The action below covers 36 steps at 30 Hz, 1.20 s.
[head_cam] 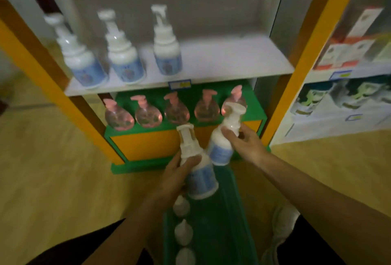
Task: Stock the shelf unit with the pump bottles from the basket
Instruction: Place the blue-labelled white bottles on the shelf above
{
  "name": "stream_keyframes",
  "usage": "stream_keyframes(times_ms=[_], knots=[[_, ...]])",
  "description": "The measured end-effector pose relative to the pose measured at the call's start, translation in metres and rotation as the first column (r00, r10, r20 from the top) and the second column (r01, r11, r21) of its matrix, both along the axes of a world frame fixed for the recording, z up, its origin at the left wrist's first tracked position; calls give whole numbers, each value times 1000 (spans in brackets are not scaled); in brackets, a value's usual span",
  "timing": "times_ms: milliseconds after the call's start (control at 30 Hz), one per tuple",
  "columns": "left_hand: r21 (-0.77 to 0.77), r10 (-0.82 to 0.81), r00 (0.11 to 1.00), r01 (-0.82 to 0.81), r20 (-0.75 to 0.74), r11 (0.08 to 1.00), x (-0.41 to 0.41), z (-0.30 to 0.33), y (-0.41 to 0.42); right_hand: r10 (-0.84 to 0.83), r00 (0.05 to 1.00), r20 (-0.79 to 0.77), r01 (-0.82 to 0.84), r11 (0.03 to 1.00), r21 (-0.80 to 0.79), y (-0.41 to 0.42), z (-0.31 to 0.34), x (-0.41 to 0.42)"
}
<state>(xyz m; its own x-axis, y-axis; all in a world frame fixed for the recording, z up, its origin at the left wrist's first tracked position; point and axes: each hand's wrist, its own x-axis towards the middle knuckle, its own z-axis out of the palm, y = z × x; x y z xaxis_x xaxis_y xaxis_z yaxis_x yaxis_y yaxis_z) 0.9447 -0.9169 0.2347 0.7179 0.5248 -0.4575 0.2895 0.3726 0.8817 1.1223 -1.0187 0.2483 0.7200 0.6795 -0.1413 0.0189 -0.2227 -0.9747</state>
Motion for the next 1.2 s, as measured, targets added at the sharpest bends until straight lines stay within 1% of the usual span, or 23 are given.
stream_keyframes(times_ms=[100, 167, 267, 367, 433, 500, 567, 633, 767, 900, 967, 1100, 1200], knots=[[-65, 146, 986, -140, 86, 988, 4, 35, 6, -7, 999, -38, 11, 996, 92, -5, 45, -6], [-138, 231, 964, -213, 134, 967, 8, 56, 11, 6, 998, -70, 4, 990, 143, -6, 69, -8], [-222, 228, 953, -183, 199, 958, 10, 75, 20, 29, 991, -127, -4, 981, 194, -6, 90, -8], [-224, 222, 942, -166, 251, 960, 12, 82, 26, 36, 965, -258, 30, 968, 249, -4, 90, -6], [-221, 204, 939, -144, 278, 964, 17, 87, 29, 22, 931, -365, 81, 961, 265, -2, 82, -4], [-185, 147, 941, -93, 303, 978, 22, 94, 33, 27, 875, -483, 111, 960, 256, 0, 77, -2], [-169, 122, 935, -68, 333, 983, 24, 99, 37, 62, 837, -543, 76, 971, 228, 6, 78, -1], [-175, 132, 930, -75, 344, 982, 24, 102, 41, 108, 803, -586, 51, 968, 247, 11, 83, 0], [-220, 171, 926, -99, 336, 971, 23, 102, 46, 152, 680, -718, 97, 951, 294, 19, 87, -4], [-305, 196, 906, -79, 375, 949, 24, 104, 43, 174, 627, -760, 121, 941, 315, 20, 89, -8], [-340, 191, 899, -50, 395, 939, 23, 103, 42, 168, 624, -763, 133, 939, 316, 19, 90, -7], [-410, 226, 906, -65, 359, 910, 20, 103, 44, 138, 642, -754, 171, 933, 317, 15, 94, -3], [-428, 253, 911, -97, 325, 899, 22, 103, 44, 113, 626, -772, 205, 931, 302, 13, 94, -1]])
